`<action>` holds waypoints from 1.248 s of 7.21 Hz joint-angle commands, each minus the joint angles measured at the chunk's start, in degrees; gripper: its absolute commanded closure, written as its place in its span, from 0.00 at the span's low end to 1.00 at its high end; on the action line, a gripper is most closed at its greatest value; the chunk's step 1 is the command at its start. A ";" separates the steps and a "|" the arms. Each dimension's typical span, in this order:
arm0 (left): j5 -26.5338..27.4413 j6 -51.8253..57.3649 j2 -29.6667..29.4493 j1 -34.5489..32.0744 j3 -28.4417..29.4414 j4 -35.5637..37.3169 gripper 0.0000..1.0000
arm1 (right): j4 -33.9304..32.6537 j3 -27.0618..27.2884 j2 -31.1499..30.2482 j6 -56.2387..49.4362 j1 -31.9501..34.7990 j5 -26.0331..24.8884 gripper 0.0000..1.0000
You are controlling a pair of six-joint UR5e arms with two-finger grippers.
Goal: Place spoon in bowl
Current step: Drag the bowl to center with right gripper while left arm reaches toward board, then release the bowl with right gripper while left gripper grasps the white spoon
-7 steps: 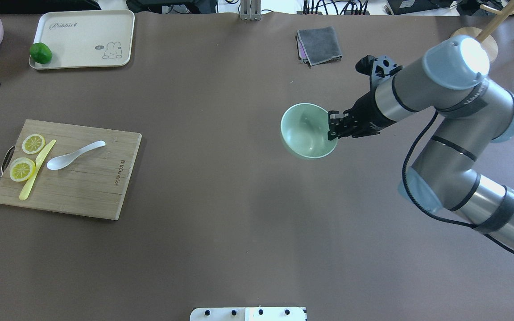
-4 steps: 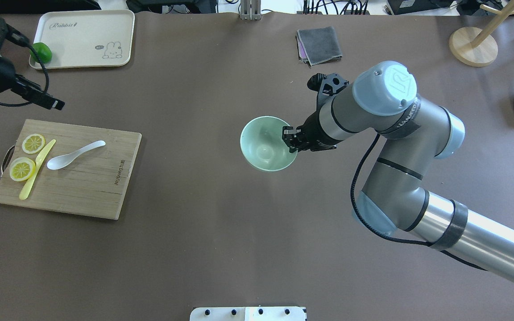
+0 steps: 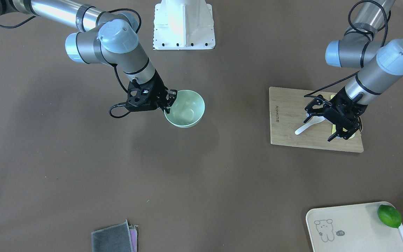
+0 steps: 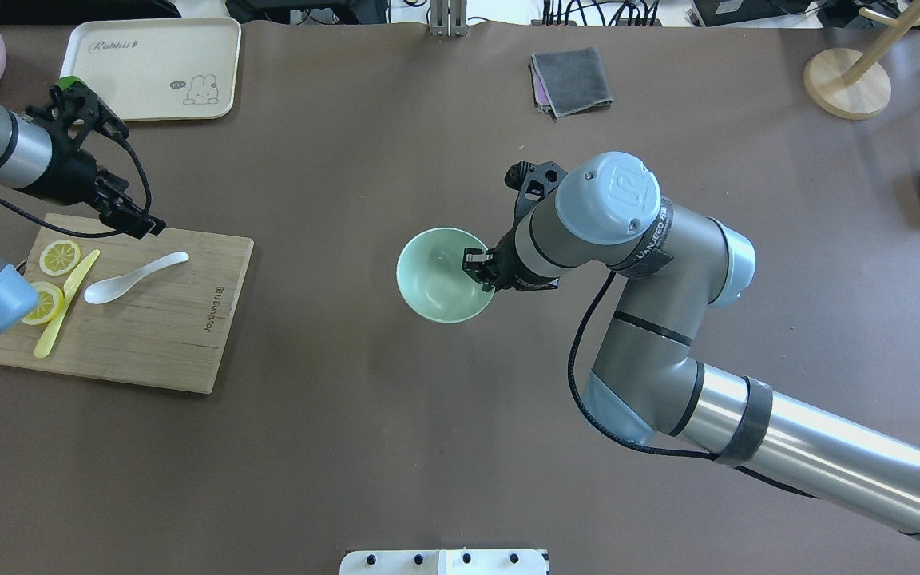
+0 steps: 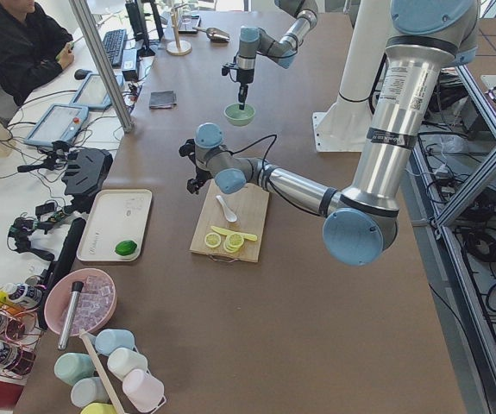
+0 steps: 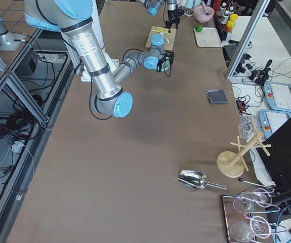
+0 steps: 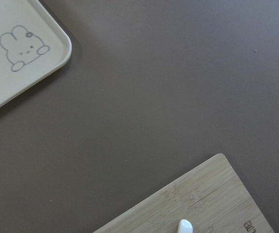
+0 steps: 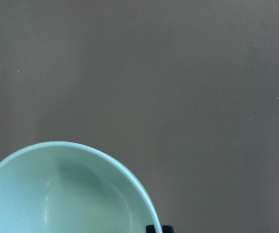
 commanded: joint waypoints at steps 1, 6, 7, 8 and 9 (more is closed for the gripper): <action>0.37 1.10 -0.76 0.56 1.95 -0.23 0.03 | 0.00 -2.08 0.47 0.38 -2.13 -1.98 1.00; 2.02 1.54 -1.03 2.84 3.46 -0.23 0.03 | 0.70 -5.45 3.91 0.47 -1.96 -2.07 0.00; 3.17 1.72 -0.77 3.72 4.50 -1.54 0.03 | 0.10 -3.70 3.82 0.38 0.56 -1.20 0.00; 3.18 1.63 -0.33 3.90 6.86 -5.46 0.03 | -0.08 -2.46 3.56 -0.23 3.46 2.20 0.00; 3.18 1.63 1.50 3.99 7.41 -8.64 0.03 | -0.17 -2.19 3.29 -0.76 6.88 6.24 0.00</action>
